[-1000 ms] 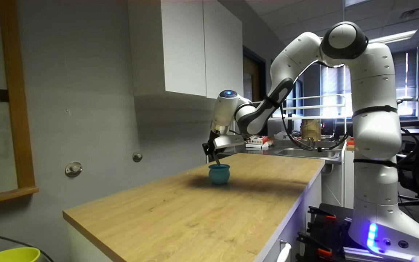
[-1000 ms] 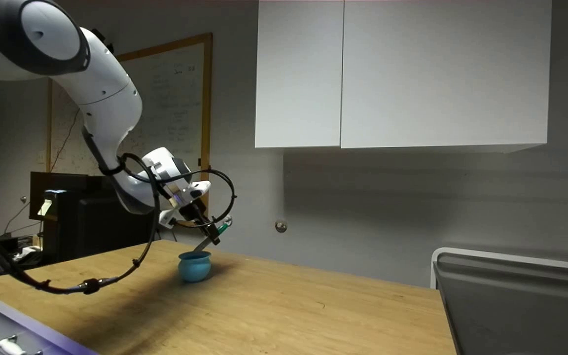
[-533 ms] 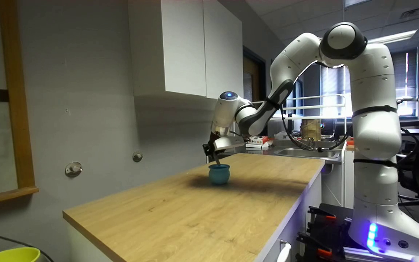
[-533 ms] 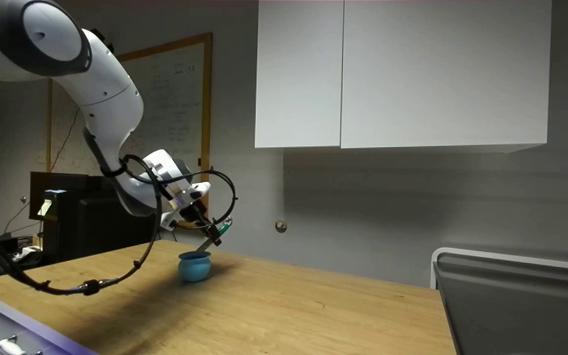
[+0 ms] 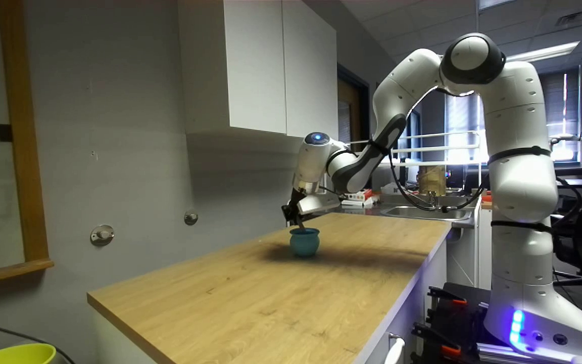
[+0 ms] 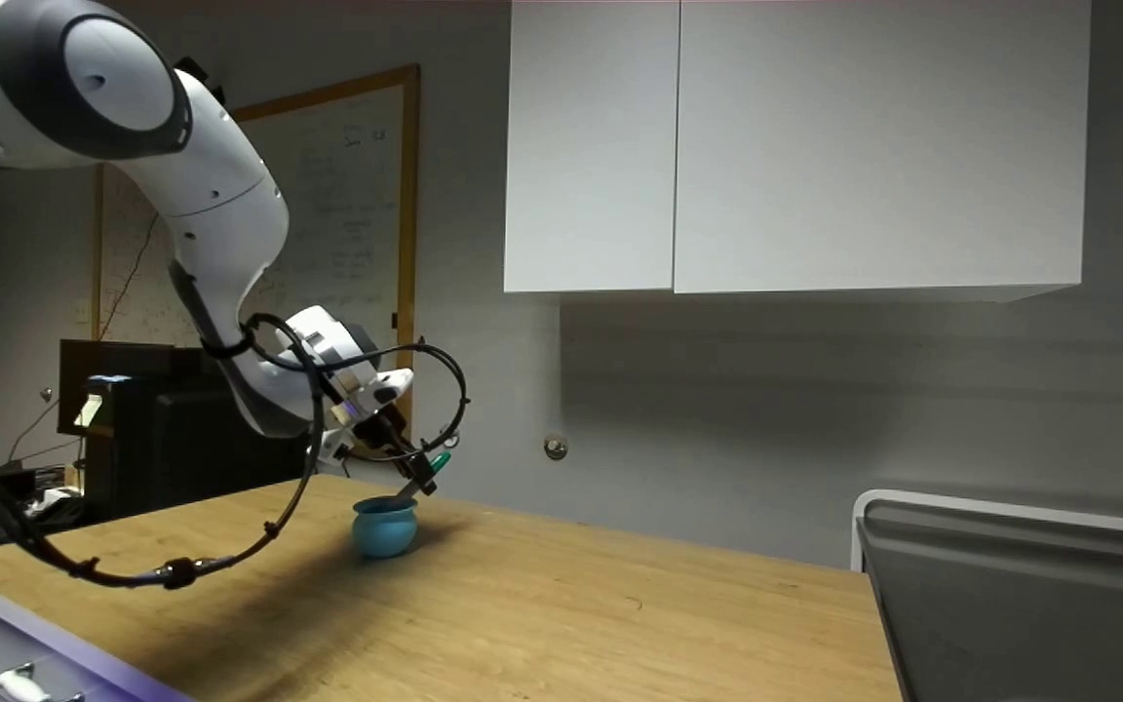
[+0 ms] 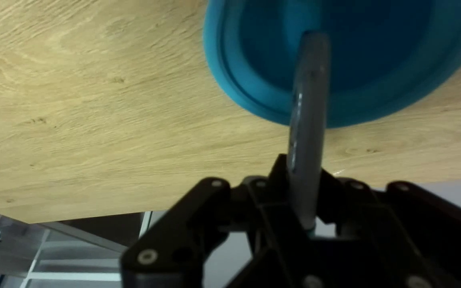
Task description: Pick the marker and put it in the cup
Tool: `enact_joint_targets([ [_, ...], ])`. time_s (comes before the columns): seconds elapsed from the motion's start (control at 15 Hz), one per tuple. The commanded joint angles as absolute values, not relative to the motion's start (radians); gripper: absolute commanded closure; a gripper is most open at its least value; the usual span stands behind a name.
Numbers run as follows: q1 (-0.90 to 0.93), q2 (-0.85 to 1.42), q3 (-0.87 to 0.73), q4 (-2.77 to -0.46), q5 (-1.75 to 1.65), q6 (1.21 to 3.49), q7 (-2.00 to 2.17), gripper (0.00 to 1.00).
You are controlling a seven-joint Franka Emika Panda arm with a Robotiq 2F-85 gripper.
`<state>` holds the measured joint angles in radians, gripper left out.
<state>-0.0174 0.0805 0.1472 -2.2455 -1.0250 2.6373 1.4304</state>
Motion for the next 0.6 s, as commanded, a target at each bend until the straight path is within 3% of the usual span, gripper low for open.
enact_joint_targets([
  [0.0, -0.008, 0.099, 0.150, -2.232, -1.063, 2.625, 1.469, 0.95],
  [0.07, -0.006, 0.100, 0.150, -2.231, -1.066, 2.625, 1.471, 0.64],
  [0.2, -0.003, 0.100, 0.150, -2.231, -1.063, 2.624, 1.470, 0.58],
  [0.53, 0.005, 0.098, 0.149, -2.231, -1.067, 2.623, 1.475, 0.20],
])
